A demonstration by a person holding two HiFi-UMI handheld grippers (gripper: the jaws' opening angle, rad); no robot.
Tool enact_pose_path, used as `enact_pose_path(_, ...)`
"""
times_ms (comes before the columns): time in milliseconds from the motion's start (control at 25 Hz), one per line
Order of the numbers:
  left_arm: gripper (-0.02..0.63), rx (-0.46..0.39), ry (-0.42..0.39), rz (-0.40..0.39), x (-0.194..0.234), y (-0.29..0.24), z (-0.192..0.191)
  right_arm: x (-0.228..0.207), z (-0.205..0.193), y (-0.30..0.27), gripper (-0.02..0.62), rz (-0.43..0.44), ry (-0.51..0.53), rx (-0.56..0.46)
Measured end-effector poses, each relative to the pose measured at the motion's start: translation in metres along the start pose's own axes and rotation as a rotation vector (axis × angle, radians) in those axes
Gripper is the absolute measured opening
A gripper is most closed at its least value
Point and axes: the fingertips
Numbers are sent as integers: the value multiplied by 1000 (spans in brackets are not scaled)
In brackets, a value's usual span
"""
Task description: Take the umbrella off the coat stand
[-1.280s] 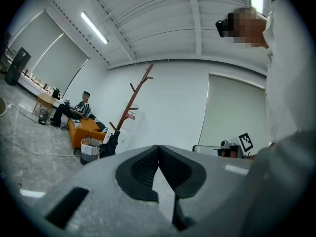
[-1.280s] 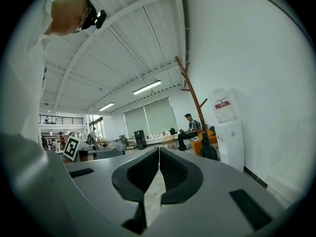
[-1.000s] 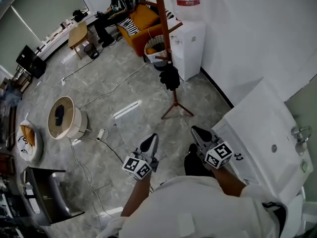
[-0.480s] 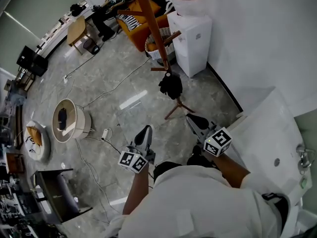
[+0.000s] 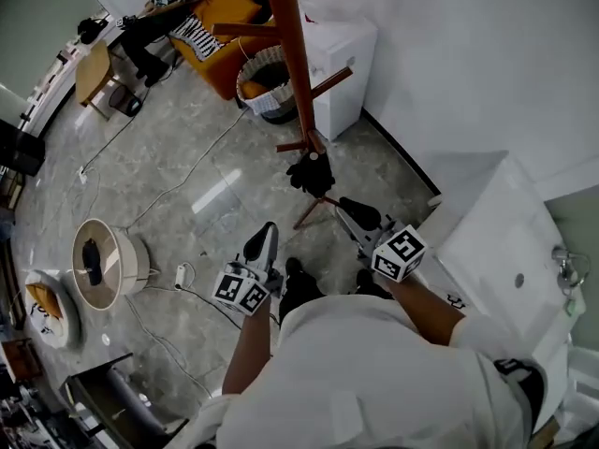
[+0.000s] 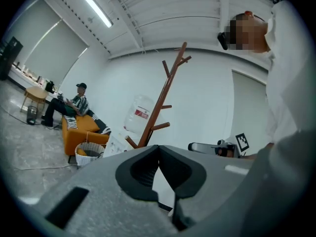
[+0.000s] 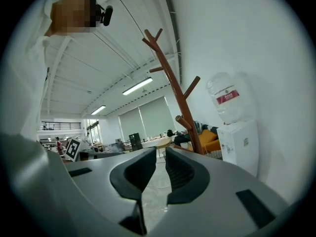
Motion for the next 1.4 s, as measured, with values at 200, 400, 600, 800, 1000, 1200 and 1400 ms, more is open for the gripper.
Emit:
enact_pose_path(200, 14, 53, 0, -126, 41, -27, 11, -12, -6, -47, 98, -115, 3, 19)
enact_pose_path(400, 14, 87, -4, -217, 71, -43, 2, -34, -17, -75, 146, -224, 17, 48)
enact_pose_path(600, 15, 166, 42, -212, 95, -56, -28, -70, -32, -93, 186, -315, 6, 71)
enact_pose_path(800, 14, 154, 76, -157, 100, -63, -45, -107, -50, -97, 204, -362, -18, 105)
enact_pose_path(1000, 14, 166, 85, -152, 98, -59, -62, -130, -68, -109, 210, -355, -48, 131)
enact_pose_path(1200, 14, 194, 104, -135, 101, -53, -72, -141, -81, -121, 210, -367, -59, 162)
enact_pose_path(1400, 14, 196, 102, -141, 102, -46, -77, -146, -81, -125, 209, -394, -21, 162)
Point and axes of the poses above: the fingertips, and each gripper's own axes: y backward along the fingers, x to its left, z out of its top, and after that the axes turned 9 degrees about z, right-handed
